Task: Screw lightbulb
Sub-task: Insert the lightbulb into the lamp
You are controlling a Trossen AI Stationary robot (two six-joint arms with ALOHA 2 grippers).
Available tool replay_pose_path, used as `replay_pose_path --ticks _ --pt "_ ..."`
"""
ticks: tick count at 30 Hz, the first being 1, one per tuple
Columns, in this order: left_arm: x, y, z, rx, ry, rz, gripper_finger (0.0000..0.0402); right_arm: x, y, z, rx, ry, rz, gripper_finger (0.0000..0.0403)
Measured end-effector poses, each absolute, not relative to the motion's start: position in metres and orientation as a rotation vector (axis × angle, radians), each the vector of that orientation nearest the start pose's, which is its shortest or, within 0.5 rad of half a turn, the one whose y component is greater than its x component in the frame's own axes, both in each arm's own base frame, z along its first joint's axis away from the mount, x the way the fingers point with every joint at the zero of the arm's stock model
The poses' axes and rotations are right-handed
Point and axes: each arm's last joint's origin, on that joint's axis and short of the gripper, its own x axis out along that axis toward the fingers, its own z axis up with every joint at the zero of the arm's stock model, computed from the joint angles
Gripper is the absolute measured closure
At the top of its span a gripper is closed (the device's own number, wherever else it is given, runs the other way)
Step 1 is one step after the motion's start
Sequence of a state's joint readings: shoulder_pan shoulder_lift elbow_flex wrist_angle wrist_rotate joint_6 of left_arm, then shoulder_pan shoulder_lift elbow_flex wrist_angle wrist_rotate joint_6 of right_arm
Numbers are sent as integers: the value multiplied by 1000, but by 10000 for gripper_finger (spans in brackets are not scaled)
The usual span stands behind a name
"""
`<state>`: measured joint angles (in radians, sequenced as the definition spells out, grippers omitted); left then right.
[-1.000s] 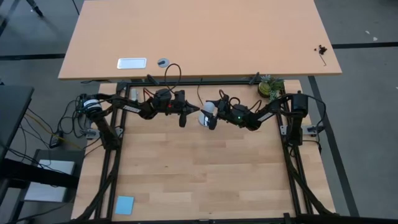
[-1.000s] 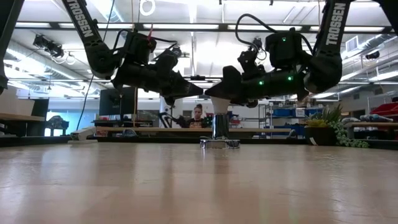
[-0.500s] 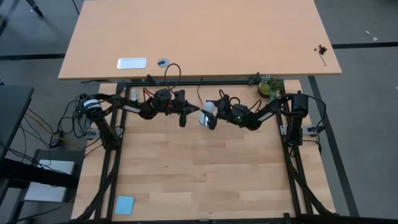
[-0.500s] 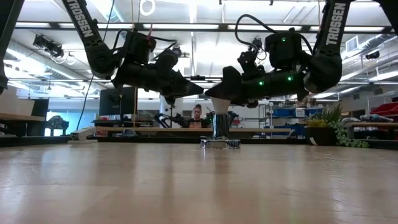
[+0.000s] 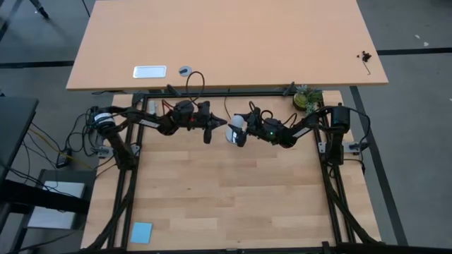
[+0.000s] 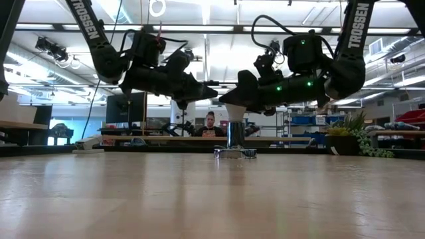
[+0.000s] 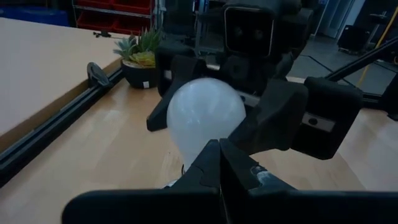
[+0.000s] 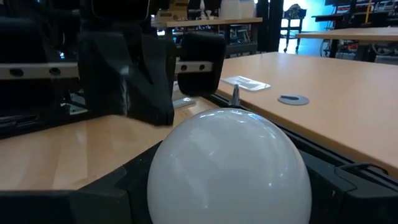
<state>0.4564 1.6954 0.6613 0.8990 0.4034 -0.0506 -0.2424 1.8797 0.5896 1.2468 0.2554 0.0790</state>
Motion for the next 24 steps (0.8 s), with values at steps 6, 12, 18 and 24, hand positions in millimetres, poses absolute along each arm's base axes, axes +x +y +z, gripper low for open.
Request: replay_pose_path --ticks 6,12,18,24 --pt "291 130 187 -72 91 54 401 315 -85 139 63 -16 -498 130" --pt "290 130 189 -80 109 55 401 323 -87 143 16 2 -497 130" --pt "289 129 185 -95 146 55 401 310 -83 135 32 5 -504 130" --pt "289 129 185 -92 140 55 401 304 -83 134 53 -23 -529 130"
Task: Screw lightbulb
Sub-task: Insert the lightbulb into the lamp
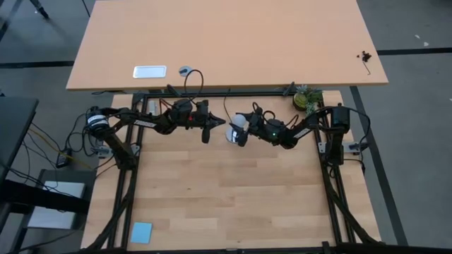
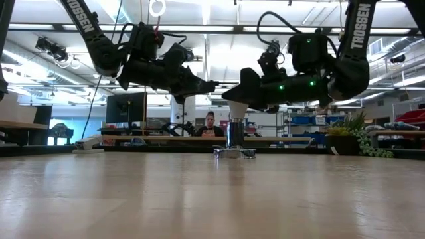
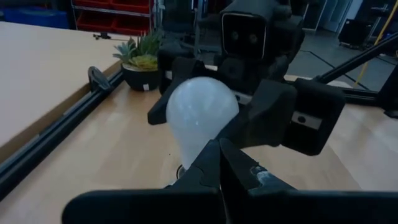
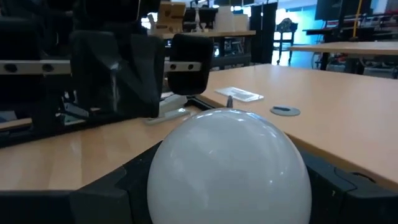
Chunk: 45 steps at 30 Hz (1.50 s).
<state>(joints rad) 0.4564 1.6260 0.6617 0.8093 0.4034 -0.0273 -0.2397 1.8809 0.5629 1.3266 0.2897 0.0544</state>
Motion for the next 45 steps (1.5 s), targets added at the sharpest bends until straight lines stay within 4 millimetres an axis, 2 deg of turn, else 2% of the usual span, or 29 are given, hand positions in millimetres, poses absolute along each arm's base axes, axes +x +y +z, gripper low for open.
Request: replay_pose_path --ticks 6,14,24,45 --pt "289 129 185 -93 140 56 401 306 -84 132 51 -39 -532 130" --pt "289 130 186 -93 134 69 401 319 -82 107 59 -123 -512 130" --pt "289 130 186 -93 137 68 401 319 -81 121 52 -84 -513 129" --pt "289 130 185 -95 141 65 401 330 -87 118 31 34 -525 129"
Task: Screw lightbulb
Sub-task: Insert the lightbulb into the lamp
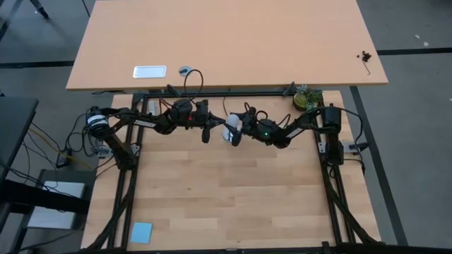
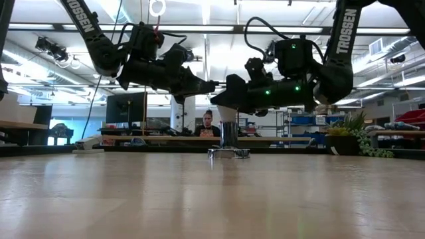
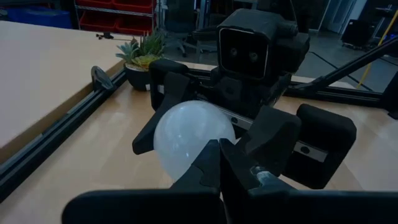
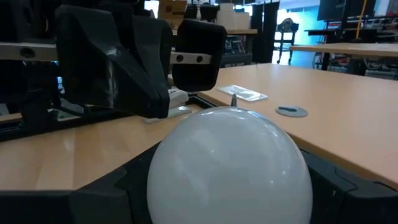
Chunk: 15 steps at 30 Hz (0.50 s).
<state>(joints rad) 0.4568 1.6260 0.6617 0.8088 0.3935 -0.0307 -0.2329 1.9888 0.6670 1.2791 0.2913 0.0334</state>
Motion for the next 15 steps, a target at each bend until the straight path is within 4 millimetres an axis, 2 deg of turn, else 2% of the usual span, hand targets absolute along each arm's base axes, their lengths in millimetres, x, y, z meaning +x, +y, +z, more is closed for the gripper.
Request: replay_pose_path --ticks 10,15 --pt "289 130 185 -96 143 65 401 330 -84 117 -3 48 -520 126" --pt "289 130 184 -103 158 65 401 330 -82 117 -10 42 -517 109"
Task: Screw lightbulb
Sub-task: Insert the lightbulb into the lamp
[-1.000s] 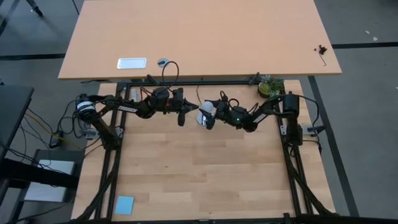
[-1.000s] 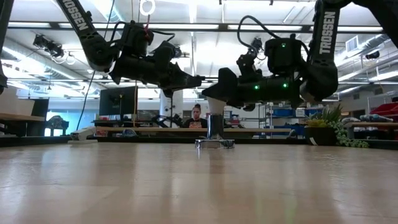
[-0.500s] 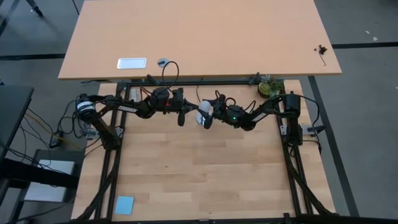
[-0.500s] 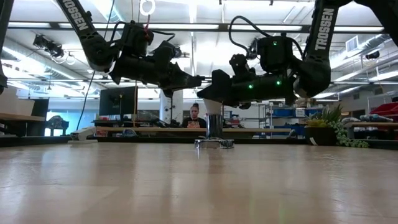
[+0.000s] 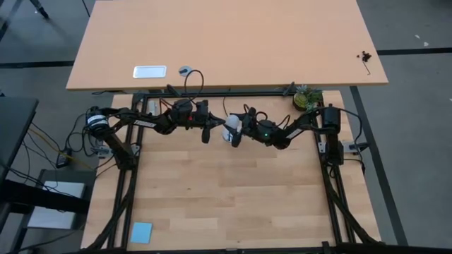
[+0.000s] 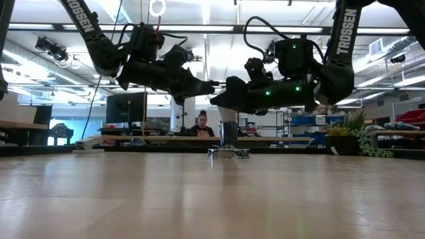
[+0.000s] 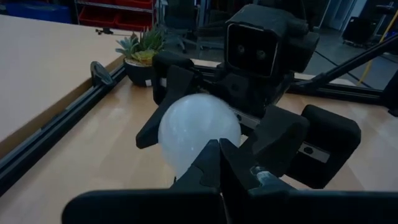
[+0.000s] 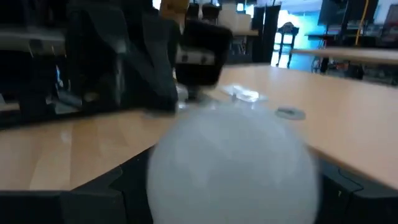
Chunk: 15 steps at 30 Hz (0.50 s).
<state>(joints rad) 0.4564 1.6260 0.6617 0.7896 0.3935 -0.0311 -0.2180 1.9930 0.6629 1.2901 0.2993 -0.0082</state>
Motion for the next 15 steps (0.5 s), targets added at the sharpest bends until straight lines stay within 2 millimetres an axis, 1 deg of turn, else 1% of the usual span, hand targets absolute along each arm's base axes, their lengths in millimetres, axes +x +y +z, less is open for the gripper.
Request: replay_pose_path --ticks 3,6,9,12,15 --pt "289 130 183 -104 160 65 401 328 -81 103 -13 139 -510 97" --pt "289 130 183 -106 159 66 401 330 -82 110 14 106 -513 89" --pt "289 130 183 -106 159 66 401 328 -81 103 29 154 -515 84" --pt "289 130 184 -106 158 66 401 330 -81 109 33 103 -511 84" --pt "289 130 184 -109 158 66 401 330 -81 108 33 111 -512 85"
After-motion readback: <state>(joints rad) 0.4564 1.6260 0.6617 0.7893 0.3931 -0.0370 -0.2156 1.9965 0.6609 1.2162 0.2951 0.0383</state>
